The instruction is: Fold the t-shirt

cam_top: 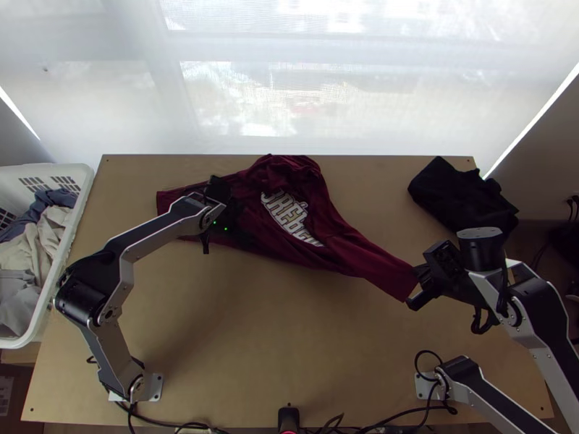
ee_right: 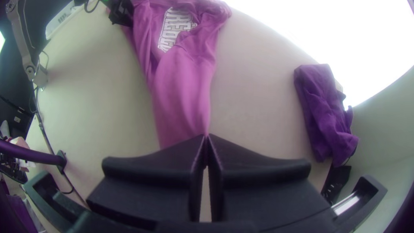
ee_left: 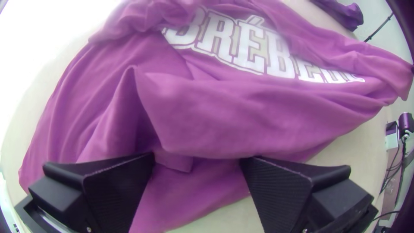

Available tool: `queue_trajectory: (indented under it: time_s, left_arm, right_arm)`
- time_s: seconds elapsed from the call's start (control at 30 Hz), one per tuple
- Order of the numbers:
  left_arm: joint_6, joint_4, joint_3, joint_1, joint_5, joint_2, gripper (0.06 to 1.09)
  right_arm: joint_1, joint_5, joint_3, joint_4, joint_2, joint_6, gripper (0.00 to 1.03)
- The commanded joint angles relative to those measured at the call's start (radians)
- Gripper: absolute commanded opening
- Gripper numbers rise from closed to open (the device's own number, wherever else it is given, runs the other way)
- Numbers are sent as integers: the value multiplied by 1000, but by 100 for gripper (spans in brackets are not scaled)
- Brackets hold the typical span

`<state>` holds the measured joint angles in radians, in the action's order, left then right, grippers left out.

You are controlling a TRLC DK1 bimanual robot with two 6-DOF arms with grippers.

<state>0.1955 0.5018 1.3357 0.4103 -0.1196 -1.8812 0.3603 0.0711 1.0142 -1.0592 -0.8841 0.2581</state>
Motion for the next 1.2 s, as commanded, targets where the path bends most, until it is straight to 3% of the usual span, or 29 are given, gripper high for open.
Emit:
queue_trajectory:
  time_s: [0.0, 0.43, 0.6, 0.67, 0.83, 0.93, 1.03, 1.17]
  left_arm:
    - [4, 0, 72, -7, 0, -62, 102]
    - [2, 35, 149, -19, 1, -99, 100]
    - [9, 64, 169, -27, 0, -116, 94]
    - [15, 70, 175, -31, -2, -124, 84]
    - [19, 116, 198, -48, -78, -145, 39]
    - [21, 119, 198, -54, -89, -147, 19]
    - [21, 119, 198, -57, -87, -142, 11]
    - [21, 122, 198, -65, -87, -108, 9]
  right_arm:
    - [0, -2, 0, -2, 5, 0, 3]
    - [-4, -4, -3, -1, -3, 13, 3]
    - [-4, -4, -6, 5, -10, 17, 3]
    - [-4, -4, -6, 7, -13, 18, 3]
    - [-7, -5, -6, 13, -16, 21, 3]
    - [-17, -4, -8, 15, -16, 26, 3]
    - [-24, -4, -5, 18, -16, 33, 3]
    - [-35, -4, 6, 27, -23, 38, 3]
